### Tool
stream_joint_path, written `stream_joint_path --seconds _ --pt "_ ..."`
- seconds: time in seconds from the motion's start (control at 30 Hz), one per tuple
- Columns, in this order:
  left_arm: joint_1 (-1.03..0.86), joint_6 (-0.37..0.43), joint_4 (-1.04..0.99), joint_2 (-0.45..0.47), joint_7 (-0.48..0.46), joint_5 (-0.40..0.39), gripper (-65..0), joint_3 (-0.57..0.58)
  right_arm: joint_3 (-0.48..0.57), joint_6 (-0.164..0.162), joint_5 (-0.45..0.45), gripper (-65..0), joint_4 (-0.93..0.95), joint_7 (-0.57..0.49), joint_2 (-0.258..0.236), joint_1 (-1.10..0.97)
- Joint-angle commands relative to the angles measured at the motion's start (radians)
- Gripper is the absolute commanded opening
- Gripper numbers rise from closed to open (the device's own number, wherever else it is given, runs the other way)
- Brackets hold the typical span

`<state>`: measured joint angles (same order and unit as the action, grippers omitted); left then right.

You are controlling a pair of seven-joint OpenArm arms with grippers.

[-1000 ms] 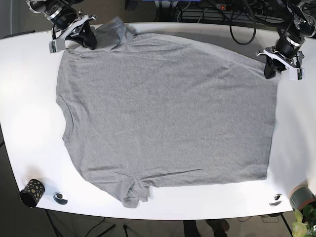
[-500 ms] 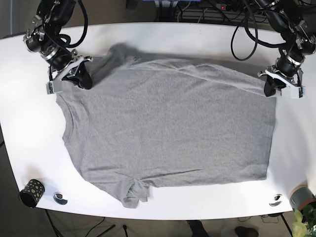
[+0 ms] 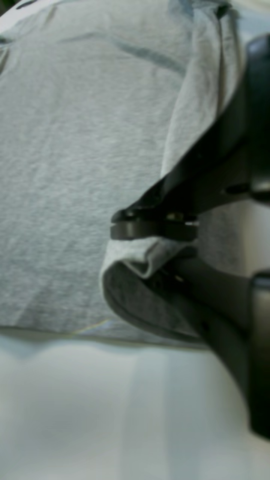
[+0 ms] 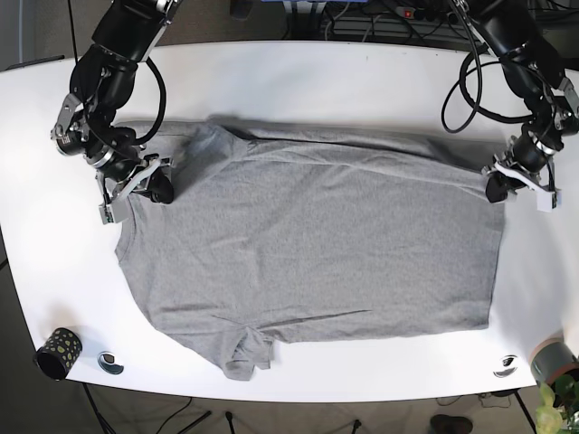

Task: Fold the T-shirt properly
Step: 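Lift the shoulder edge with both grippers and fold it over the shirt body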

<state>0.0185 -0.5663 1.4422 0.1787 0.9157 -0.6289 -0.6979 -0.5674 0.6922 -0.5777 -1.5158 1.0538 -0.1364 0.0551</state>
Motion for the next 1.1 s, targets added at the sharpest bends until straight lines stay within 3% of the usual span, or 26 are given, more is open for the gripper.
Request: stream_joint_path --seconds 0.0,0.3,0.53,0.8,0.97,1.07 --pt "0.041 -0.005 -0.048 0.045 -0.028 -0.019 -63.9 -0.001 -0.001 0.006 -0.001 -65.0 0.017 -0.051 -0.018 0.039" --pt "0.125 -0.005 -0.165 0.068 -0.03 -0.019 -63.9 0.03 0.007 0.006 0.075 -65.0 0.076 -0.08 -0.019 0.13" --pt "0.153 -0.005 -0.18 0.121 -0.033 -0.019 -63.9 0.171 0.008 0.006 0.213 -65.0 0.085 -0.082 -0.015 0.211" --pt "0.182 -0.005 -0.205 0.164 -0.109 -0.019 -63.5 0.225 0.008 0.006 0.29 -65.0 0.234 -0.111 -0.019 0.309" --pt "0.248 -0.005 -0.309 0.18 -0.119 -0.019 -55.4 0.226 0.01 0.006 0.296 -65.0 0.265 -0.137 -0.019 0.329" --pt "0.262 -0.007 -0.366 0.19 -0.142 -0.019 -54.3 0.228 0.01 0.006 0.296 -65.0 0.277 -0.139 -0.019 0.335"
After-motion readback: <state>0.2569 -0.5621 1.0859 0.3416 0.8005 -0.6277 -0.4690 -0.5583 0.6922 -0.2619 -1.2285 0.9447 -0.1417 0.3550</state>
